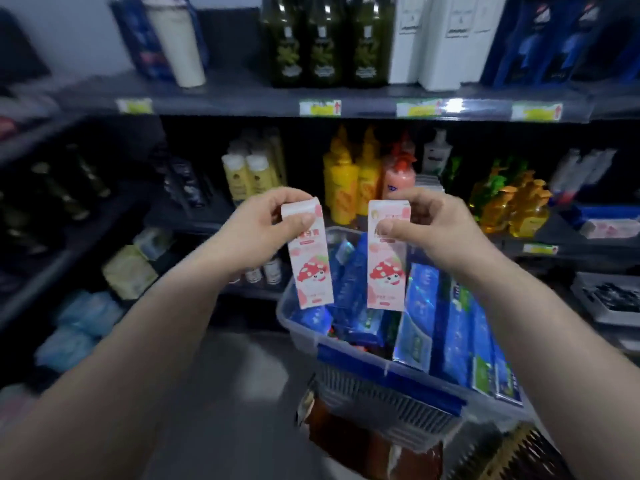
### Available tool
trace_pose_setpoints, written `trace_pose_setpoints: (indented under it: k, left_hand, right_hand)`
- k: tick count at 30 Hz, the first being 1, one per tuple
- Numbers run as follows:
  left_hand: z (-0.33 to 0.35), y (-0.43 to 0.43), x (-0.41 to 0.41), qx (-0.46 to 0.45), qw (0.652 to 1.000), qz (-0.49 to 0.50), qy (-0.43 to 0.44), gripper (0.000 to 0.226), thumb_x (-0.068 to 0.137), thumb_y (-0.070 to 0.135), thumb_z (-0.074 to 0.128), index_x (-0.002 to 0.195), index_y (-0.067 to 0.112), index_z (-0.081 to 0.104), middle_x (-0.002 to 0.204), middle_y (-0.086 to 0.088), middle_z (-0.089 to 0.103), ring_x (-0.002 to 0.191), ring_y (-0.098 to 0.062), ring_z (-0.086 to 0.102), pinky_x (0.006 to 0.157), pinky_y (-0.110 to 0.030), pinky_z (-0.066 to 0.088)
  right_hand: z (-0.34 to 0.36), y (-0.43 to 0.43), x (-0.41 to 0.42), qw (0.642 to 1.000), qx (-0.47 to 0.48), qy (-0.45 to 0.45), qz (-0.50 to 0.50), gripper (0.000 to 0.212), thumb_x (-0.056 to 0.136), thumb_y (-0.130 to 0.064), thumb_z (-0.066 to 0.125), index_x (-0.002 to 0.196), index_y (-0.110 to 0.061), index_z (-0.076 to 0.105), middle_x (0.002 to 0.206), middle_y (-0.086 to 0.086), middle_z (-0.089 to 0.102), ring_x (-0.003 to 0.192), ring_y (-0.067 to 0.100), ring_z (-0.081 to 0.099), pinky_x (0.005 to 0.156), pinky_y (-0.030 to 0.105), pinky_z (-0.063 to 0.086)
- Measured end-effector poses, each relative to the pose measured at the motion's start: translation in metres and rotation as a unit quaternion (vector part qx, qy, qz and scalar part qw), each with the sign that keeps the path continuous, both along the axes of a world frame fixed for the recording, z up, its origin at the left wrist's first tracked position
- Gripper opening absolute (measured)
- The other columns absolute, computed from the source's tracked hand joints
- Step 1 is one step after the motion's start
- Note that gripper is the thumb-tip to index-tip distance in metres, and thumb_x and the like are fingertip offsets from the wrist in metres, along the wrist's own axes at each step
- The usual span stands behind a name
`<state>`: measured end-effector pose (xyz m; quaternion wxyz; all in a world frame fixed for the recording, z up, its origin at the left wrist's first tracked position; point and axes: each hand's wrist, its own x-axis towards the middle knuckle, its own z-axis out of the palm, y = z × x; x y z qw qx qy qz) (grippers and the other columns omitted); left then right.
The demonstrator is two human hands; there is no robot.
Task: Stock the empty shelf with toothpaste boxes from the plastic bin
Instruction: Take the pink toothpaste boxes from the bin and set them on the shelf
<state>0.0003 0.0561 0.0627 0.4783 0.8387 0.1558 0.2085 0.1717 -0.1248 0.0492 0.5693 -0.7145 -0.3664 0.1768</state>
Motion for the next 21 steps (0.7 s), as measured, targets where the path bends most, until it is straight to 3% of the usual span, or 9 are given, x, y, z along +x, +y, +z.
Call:
trace_pose_setpoints:
  k: [3, 5, 9, 12, 16, 21]
  left_hand:
    - [0.008, 0.036, -0.078, 0.027, 0.996, 0.081, 0.000, 0.013, 0.086, 0.029, 0.066, 0.097, 0.034, 0.061, 0.085, 0.013, 0.067, 0.074, 0.003, 0.060, 0.074, -0.024, 0.049]
    - [0.013, 0.059, -0.135, 0.036, 0.989, 0.140, 0.004, 0.014, 0.087, 0.026, 0.066, 0.098, 0.034, 0.061, 0.085, 0.013, 0.067, 0.074, 0.002, 0.061, 0.074, -0.024, 0.048]
    - [0.025, 0.099, -0.258, 0.054, 0.966, 0.251, 0.034, 0.021, 0.087, 0.029, 0.065, 0.108, 0.026, 0.062, 0.092, 0.006, 0.069, 0.083, -0.014, 0.066, 0.073, -0.036, 0.052]
    - [0.034, 0.123, -0.349, 0.077, 0.941, 0.325, 0.049, 0.022, 0.090, 0.028, 0.062, 0.112, 0.025, 0.063, 0.097, 0.009, 0.068, 0.086, -0.008, 0.065, 0.074, -0.030, 0.051]
    - [0.043, 0.140, -0.462, 0.101, 0.905, 0.411, 0.048, 0.017, 0.090, 0.023, 0.063, 0.106, 0.027, 0.061, 0.085, 0.010, 0.067, 0.067, -0.002, 0.061, 0.059, -0.024, 0.048]
    - [0.054, 0.149, -0.580, 0.170, 0.834, 0.519, 0.083, 0.024, 0.090, 0.025, 0.062, 0.114, 0.027, 0.058, 0.107, 0.003, 0.055, 0.094, -0.011, 0.057, 0.083, -0.024, 0.042]
  right_hand:
    - [0.011, 0.062, -0.056, 0.997, 0.019, -0.018, 0.077, 0.038, 0.073, -0.002, 0.077, 0.097, -0.027, 0.061, 0.084, 0.001, 0.067, 0.081, 0.019, 0.060, 0.084, 0.041, 0.052]
    - [0.016, 0.102, -0.099, 0.992, 0.025, -0.020, 0.125, 0.040, 0.073, -0.001, 0.076, 0.099, -0.025, 0.059, 0.086, 0.003, 0.068, 0.082, 0.018, 0.062, 0.082, 0.037, 0.054]
    - [0.021, 0.184, -0.199, 0.978, 0.033, -0.033, 0.204, 0.047, 0.071, -0.009, 0.080, 0.110, -0.024, 0.060, 0.091, -0.004, 0.070, 0.081, 0.011, 0.065, 0.081, 0.028, 0.054]
    - [0.025, 0.237, -0.282, 0.962, 0.033, -0.056, 0.263, 0.054, 0.072, -0.012, 0.080, 0.120, -0.019, 0.058, 0.093, -0.003, 0.070, 0.082, 0.010, 0.065, 0.080, 0.022, 0.053]
    - [0.034, 0.293, -0.389, 0.930, 0.052, -0.091, 0.352, 0.034, 0.072, -0.008, 0.080, 0.098, -0.022, 0.062, 0.084, -0.006, 0.070, 0.069, 0.003, 0.062, 0.067, 0.017, 0.052]
    - [0.048, 0.346, -0.504, 0.883, 0.082, -0.123, 0.446, 0.033, 0.073, -0.008, 0.079, 0.095, -0.026, 0.062, 0.086, -0.003, 0.069, 0.076, 0.011, 0.065, 0.072, 0.027, 0.053]
